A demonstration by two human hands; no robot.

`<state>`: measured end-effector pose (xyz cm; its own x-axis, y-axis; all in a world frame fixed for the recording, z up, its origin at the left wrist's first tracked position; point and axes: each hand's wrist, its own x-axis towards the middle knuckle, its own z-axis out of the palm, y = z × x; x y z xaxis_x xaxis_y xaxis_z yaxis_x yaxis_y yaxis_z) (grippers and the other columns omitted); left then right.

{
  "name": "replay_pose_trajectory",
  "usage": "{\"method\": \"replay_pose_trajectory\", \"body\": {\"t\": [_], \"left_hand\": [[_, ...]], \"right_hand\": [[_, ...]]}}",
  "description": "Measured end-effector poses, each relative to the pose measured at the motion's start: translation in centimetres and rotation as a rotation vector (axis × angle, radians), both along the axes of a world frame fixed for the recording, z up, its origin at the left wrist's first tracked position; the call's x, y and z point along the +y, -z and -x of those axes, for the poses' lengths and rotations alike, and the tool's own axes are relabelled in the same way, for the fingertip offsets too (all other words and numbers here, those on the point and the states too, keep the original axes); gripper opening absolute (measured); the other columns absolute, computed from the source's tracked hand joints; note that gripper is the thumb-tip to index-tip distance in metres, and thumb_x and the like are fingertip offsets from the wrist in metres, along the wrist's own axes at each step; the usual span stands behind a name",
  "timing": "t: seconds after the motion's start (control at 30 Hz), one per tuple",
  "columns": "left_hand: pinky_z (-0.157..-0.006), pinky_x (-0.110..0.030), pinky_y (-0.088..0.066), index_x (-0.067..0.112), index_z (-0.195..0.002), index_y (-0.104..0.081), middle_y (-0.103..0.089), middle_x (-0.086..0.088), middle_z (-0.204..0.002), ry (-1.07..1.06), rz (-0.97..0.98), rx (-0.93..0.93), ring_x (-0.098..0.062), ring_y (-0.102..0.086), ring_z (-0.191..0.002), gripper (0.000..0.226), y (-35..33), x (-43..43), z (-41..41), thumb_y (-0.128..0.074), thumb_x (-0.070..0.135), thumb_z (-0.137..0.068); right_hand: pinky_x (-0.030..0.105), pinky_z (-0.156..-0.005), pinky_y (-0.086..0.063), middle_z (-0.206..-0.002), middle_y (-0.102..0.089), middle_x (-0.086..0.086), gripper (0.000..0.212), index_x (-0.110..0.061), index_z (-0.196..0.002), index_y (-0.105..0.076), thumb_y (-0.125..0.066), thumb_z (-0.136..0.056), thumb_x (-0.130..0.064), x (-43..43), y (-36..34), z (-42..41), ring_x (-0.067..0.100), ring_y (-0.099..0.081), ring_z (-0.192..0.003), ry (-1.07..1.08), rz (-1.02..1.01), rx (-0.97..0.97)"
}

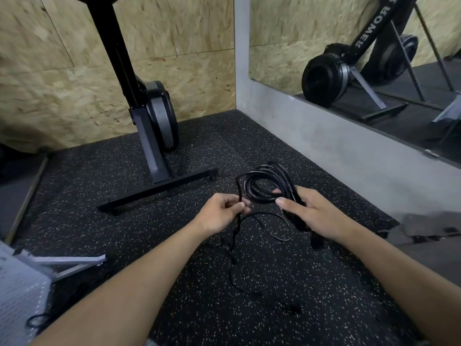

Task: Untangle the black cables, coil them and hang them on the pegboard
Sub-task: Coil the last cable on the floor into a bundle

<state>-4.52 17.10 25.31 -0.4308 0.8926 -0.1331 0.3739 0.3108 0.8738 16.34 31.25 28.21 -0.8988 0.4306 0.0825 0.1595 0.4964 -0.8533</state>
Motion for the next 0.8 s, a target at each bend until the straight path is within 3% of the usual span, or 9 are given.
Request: {"method": "replay_pose_trajectory", "body": {"t": [0.1,0.2,0.37,0.43,0.57,0.73,0.8], "left_hand": [[-0.088,-0.021,-0.056,0.018,-0.124,-0.072,-0.080,-0.002,-0.105,-0.014,-0.052,-0.056,0.004,-0.073,-0.081,0.023,-0.4,0.5,-0.9,-0.054,0.022,-0.109],[-0.105,-0.032,-0.053,0.022,-0.129,-0.069,-0.079,-0.001,-0.107,-0.003,-0.072,-0.159,-0.006,-0.076,-0.100,0.026,-1.1,1.3,-1.9,-0.052,0.021,-0.109],[-0.077,-0.028,-0.062,0.009,-0.104,-0.070,-0.080,-0.004,-0.084,-0.099,-0.247,-0.103,-0.014,-0.076,-0.077,0.008,-2.2,1.7,-3.5,-0.073,0.012,-0.097],[-0.078,-0.034,-0.064,0.007,-0.102,-0.065,-0.080,-0.008,-0.083,-0.151,-0.266,-0.133,-0.019,-0.078,-0.079,0.010,-2.3,1.8,-3.6,-0.073,0.010,-0.097],[-0.087,-0.044,-0.063,0.008,-0.097,-0.067,-0.079,-0.008,-0.085,-0.154,-0.272,-0.128,-0.020,-0.078,-0.084,0.009,-1.9,1.7,-2.8,-0.075,0.012,-0.096],[-0.083,-0.030,-0.053,0.022,-0.087,-0.075,-0.071,0.011,-0.079,-0.190,-0.314,0.066,-0.001,-0.064,-0.076,0.010,-1.2,1.4,-2.0,-0.082,0.029,-0.089],[-0.088,-0.032,-0.052,0.025,-0.092,-0.076,-0.073,0.013,-0.083,-0.111,-0.294,0.051,0.001,-0.065,-0.080,0.010,-1.2,1.3,-2.2,-0.075,0.034,-0.095]], "right_hand": [[0.013,-0.075,-0.043,-0.084,-0.069,-0.031,0.012,-0.032,-0.110,-0.067,-0.057,-0.105,-0.032,0.0,0.2,0.1,-0.011,-0.063,-0.079,0.112,0.057,0.071],[0.025,-0.088,-0.049,-0.101,-0.076,-0.008,0.019,-0.026,-0.111,-0.071,-0.058,-0.103,-0.037,0.1,0.6,0.2,-0.001,-0.068,-0.096,0.242,0.116,0.123],[0.052,-0.101,-0.055,-0.103,-0.078,0.008,0.023,-0.018,-0.114,-0.071,-0.060,-0.104,-0.035,-0.8,1.7,1.0,0.019,-0.075,-0.099,0.273,0.313,0.112],[0.058,-0.100,-0.055,-0.104,-0.076,0.013,0.024,-0.015,-0.115,-0.072,-0.060,-0.104,-0.033,-1.3,1.9,1.5,0.028,-0.074,-0.097,0.276,0.338,0.126],[0.058,-0.101,-0.055,-0.114,-0.077,0.012,0.023,-0.024,-0.120,-0.073,-0.058,-0.105,-0.034,-1.9,2.0,2.2,0.034,-0.073,-0.107,0.260,0.458,0.135],[0.040,-0.092,-0.058,-0.116,-0.077,0.011,0.030,-0.015,-0.127,-0.069,-0.053,-0.107,-0.029,-2.4,1.4,2.3,0.027,-0.073,-0.109,0.223,0.607,0.136],[0.043,-0.097,-0.057,-0.111,-0.077,0.011,0.029,-0.011,-0.123,-0.071,-0.055,-0.106,-0.029,-2.4,1.1,2.3,0.024,-0.073,-0.101,0.242,0.641,0.153]]}}
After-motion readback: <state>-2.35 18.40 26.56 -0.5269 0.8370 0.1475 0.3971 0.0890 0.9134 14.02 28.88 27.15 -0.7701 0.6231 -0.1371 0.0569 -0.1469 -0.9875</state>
